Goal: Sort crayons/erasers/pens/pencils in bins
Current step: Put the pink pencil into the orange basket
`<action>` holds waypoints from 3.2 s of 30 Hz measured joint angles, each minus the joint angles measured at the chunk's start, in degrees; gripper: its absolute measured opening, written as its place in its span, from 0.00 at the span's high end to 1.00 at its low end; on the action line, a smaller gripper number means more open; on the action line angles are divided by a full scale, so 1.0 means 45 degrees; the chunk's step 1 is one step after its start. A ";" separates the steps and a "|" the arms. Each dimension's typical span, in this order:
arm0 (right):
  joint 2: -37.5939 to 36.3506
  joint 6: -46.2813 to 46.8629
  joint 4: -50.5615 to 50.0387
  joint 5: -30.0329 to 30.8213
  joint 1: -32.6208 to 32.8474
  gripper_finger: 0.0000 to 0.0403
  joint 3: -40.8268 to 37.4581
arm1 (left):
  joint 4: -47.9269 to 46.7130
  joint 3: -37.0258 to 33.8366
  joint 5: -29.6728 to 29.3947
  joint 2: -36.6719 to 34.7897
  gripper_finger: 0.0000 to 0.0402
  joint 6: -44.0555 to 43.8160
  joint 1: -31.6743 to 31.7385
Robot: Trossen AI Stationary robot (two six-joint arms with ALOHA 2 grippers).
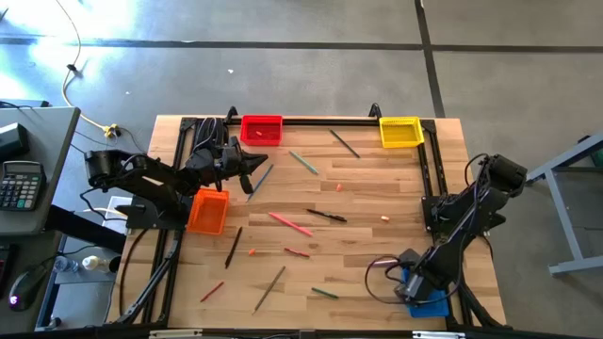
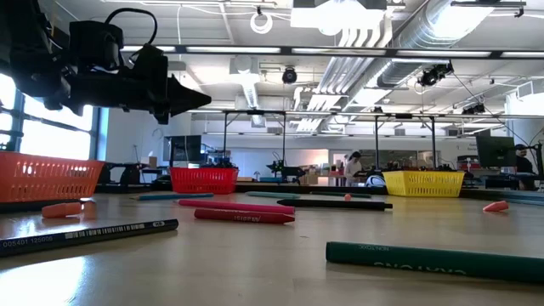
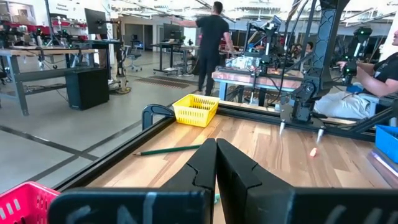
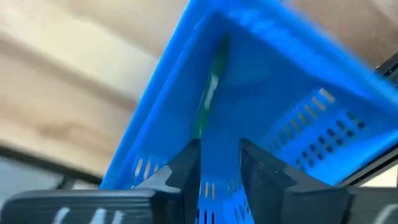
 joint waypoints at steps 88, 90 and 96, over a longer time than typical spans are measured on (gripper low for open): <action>-0.4129 -2.6587 2.3101 0.3051 -1.6179 1.00 -0.8729 | -1.4704 0.5269 -0.1241 0.0005 1.00 0.2419 -0.4819; -0.4129 -2.6591 2.3155 0.3051 -1.6179 1.00 -0.8612 | -1.5244 0.5486 -0.1262 0.0005 1.00 0.2407 -0.5295; -0.4129 -2.7081 2.1360 0.2973 -1.6179 1.00 -0.7513 | -1.6645 0.6544 -0.2295 0.0473 0.98 0.0695 -0.6477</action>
